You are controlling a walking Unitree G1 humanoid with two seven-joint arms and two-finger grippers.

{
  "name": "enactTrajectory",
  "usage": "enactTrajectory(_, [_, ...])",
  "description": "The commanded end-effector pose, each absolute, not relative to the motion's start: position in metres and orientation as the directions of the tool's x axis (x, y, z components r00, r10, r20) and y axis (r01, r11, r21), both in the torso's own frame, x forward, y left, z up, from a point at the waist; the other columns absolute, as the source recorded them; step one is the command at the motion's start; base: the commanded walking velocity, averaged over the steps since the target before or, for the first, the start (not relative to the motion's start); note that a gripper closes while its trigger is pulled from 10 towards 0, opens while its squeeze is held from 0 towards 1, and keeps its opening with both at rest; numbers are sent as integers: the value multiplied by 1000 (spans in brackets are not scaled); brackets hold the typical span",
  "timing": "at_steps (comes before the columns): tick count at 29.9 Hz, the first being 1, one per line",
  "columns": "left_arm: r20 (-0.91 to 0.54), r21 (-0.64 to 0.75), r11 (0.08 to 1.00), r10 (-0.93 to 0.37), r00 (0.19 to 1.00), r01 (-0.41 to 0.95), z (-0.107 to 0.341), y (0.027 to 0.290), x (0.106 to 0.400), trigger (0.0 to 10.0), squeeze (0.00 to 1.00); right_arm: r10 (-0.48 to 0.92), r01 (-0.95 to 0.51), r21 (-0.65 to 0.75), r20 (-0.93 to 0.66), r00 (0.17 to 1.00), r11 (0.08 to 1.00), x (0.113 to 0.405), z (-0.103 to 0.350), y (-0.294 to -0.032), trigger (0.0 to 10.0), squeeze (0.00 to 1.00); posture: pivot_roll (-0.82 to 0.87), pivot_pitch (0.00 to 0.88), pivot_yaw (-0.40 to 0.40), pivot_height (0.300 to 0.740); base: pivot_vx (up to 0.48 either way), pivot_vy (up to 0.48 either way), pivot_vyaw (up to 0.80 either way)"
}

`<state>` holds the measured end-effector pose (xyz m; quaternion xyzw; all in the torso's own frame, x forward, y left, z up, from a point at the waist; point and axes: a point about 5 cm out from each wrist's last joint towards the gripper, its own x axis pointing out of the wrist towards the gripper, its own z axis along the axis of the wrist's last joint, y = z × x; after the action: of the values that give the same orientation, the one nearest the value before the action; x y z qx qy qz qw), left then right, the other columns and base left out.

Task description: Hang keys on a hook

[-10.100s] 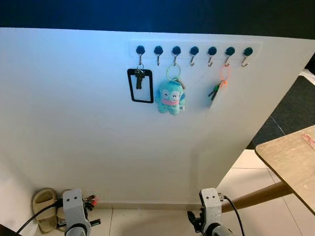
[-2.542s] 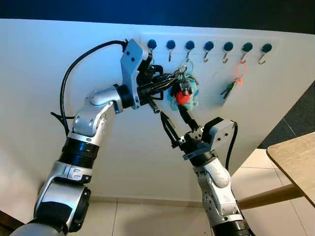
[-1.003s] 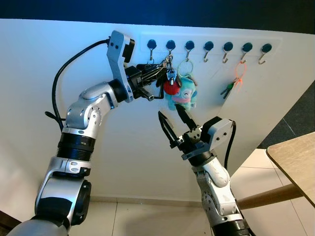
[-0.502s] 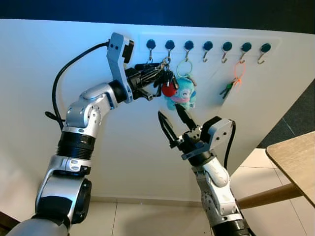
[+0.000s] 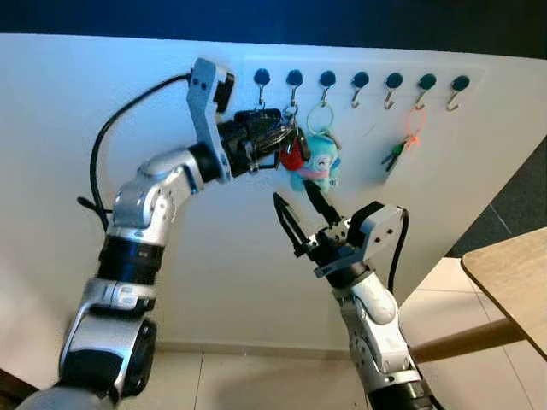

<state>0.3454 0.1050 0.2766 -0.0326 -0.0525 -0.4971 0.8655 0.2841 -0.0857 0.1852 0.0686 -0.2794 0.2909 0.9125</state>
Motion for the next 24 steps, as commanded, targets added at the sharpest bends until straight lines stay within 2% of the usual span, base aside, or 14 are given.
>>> enactTrajectory(1, [63,-12,452,-890,452,892,264,113,334,10000,0,482,-556,-32,541,689,831,280,180,-91,10000,0,39,83,-10,740,0,0,0])
enactTrajectory(2, [63,-12,452,-890,452,892,264,113,334,10000,0,482,-556,-32,541,689,831,280,180,-91,10000,0,39,83,-10,740,0,0,0])
enactTrajectory(5, [-61,-39,371,-928,369,928,230,125,308,10000,0,488,-540,-40,486,724,841,276,163,-99,10000,0,34,89,-17,740,0,0,0])
enactTrajectory(8, [-145,-63,373,-921,361,926,203,135,293,10000,0,492,-527,-39,419,763,849,274,144,-106,10000,0,31,89,-20,740,0,0,0])
enactTrajectory(10, [-213,-75,430,-888,407,900,176,146,286,10000,0,501,-522,-26,330,800,852,272,122,-111,10000,0,28,88,-24,740,0,0,0])
enactTrajectory(11, [-252,-74,491,-851,460,868,161,154,286,10000,0,508,-521,-24,265,819,853,271,108,-114,10000,0,27,87,-29,740,0,0,0])
enactTrajectory(13, [-279,-71,530,-824,493,845,152,159,285,10000,0,512,-520,-24,222,830,854,270,99,-116,10000,0,27,86,-31,740,0,0,0])
enactTrajectory(15, [-343,-58,775,-607,717,629,110,191,293,10000,0,492,-492,-17,-23,870,870,263,51,-130,10000,0,27,84,-39,740,0,0,0])
enactTrajectory(16, [-363,-54,832,-531,766,552,98,201,293,10000,0,477,-481,-18,-96,873,876,259,37,-135,10000,0,27,84,-39,740,0,0,0])
enactTrajectory(17, [-363,-54,832,-531,766,552,98,201,293,10000,0,477,-481,-18,-96,873,876,259,37,-135,10000,0,27,84,-39,740,0,0,0])
enactTrajectory(18, [-380,-71,928,-365,850,366,76,221,290,10000,0,440,-452,-4,-220,871,892,252,14,-146,10000,0,29,85,-40,740,0,0,0])
enactTrajectory(19, [-418,-84,966,-256,872,243,61,233,286,10000,0,409,-421,15,-271,872,907,249,4,-151,10000,0,34,84,-37,740,0,0,0])
enactTrajectory(21, [-418,-84,966,-256,872,243,61,233,286,10000,0,409,-421,15,-271,872,907,249,4,-151,10000,0,34,84,-37,740,0,0,0])
enactTrajectory(24, [-565,-85,996,-35,824,-16,10,249,257,10000,0,287,-283,72,-416,863,956,243,-21,-165,10000,0,35,81,-28,740,0,0,0])
